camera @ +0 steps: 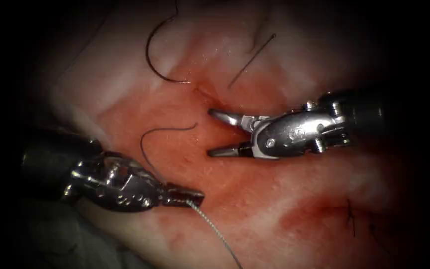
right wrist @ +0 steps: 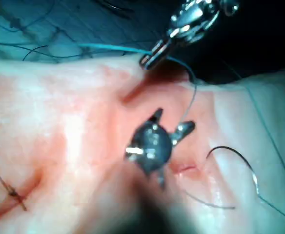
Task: Wound Closure
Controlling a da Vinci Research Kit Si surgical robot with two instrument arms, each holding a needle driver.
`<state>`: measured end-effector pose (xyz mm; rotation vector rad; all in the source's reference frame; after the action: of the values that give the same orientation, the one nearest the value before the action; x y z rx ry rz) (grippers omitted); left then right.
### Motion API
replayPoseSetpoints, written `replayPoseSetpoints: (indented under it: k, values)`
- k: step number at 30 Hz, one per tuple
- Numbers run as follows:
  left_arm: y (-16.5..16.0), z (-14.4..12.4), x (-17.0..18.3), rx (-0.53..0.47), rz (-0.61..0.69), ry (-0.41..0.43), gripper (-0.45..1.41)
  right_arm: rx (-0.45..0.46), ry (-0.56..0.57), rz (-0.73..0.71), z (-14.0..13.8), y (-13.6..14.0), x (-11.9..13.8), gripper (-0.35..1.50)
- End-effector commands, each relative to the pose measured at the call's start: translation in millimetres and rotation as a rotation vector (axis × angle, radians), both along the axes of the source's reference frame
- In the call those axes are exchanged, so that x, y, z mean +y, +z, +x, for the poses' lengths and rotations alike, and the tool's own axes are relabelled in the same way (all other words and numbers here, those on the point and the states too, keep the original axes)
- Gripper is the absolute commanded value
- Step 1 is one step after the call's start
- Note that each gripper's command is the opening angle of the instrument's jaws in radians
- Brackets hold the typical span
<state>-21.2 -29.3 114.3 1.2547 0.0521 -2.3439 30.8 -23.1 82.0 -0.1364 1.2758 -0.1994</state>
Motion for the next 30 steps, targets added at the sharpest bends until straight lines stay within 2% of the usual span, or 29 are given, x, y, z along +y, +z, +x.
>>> replayPoseSetpoints:
  k: [1,3,8,17,22,30]
  values:
    - [0.5,-0.4,-0.5,0.002,0.001,0.0,-0.45,0.007,-0.003,-0.005,1.6,0.0,-0.9,0.79]
    - [0.2,0.2,-0.2,0.011,-0.006,-0.005,-0.45,0.024,-0.018,-0.002,3.4,-0.5,-1.6,0.77]
    - [-0.4,1.1,0.7,0.024,-0.011,-0.015,-0.45,0.049,-0.052,-0.009,5.5,-1.6,-2.6,0.74]
    - [-0.7,1.3,0.6,0.029,-0.013,-0.019,-0.45,0.072,-0.046,-0.03,8.0,-2.3,-2.2,0.72]
    - [-0.8,1.8,0.6,0.032,-0.017,-0.02,-0.45,0.145,-0.065,-0.031,9.0,-2.5,-1.5,0.61]
    - [-0.9,2.0,0.6,0.034,-0.017,-0.021,-0.45,0.201,-0.143,-0.057,9.8,-2.2,-1.5,0.41]
